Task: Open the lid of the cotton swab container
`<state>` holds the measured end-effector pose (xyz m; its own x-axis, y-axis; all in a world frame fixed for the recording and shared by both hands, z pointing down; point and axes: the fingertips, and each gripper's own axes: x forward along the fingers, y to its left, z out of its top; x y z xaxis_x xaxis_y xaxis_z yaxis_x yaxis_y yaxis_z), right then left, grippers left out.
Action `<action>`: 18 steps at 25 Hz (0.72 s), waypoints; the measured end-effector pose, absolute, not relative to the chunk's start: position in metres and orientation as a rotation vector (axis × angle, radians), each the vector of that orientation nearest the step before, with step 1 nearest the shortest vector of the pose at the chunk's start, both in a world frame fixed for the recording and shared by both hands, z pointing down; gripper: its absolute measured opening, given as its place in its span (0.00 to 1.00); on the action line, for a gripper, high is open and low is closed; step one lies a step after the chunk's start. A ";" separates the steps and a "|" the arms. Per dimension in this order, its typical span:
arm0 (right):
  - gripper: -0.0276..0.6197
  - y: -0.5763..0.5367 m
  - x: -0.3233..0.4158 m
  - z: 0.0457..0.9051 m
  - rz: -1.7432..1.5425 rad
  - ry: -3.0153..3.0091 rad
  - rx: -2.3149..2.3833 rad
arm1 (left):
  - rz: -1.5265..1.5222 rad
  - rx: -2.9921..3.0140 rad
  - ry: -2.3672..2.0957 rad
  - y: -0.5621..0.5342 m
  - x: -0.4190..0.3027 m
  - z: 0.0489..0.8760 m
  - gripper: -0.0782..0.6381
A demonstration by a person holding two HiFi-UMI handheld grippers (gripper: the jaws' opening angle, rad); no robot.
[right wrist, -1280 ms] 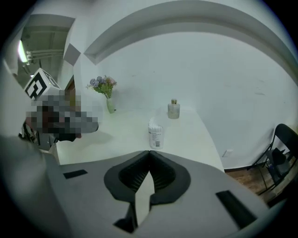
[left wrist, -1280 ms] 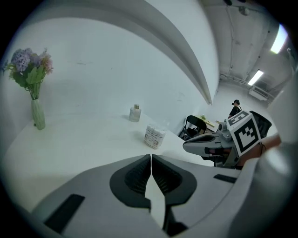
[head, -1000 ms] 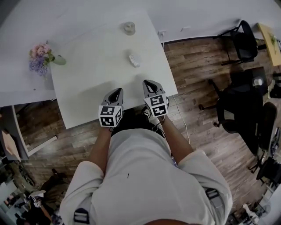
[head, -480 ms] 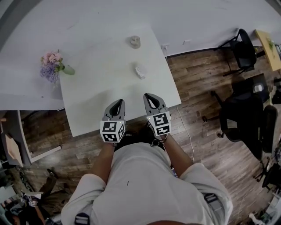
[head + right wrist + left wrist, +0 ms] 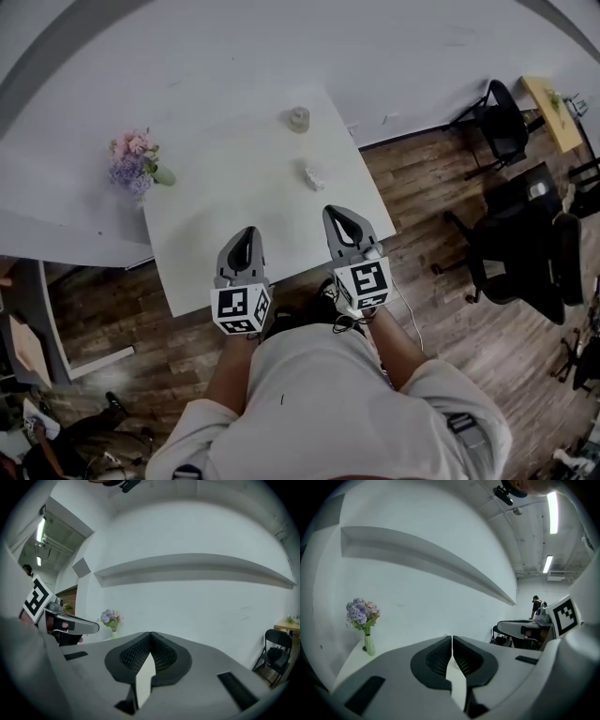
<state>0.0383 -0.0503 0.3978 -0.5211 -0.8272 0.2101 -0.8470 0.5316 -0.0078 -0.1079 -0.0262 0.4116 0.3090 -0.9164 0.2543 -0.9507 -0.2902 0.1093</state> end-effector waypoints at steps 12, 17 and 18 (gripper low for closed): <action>0.04 -0.044 0.027 0.356 0.010 -2.579 1.536 | 0.117 2.455 -1.775 -0.033 -0.136 0.360 0.14; 0.04 -0.043 0.031 0.351 0.009 -2.547 1.563 | 0.105 2.483 -1.749 -0.032 -0.129 0.357 0.14; 0.04 -0.043 0.032 0.350 0.008 -2.547 1.567 | 0.104 2.483 -1.743 -0.032 -0.129 0.358 0.14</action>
<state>0.0316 -0.0429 0.3504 -0.4425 -0.8872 0.1308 -0.8879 0.4539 0.0745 -0.1288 -0.0325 0.3575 0.3403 -0.9331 0.1163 -0.9403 -0.3370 0.0474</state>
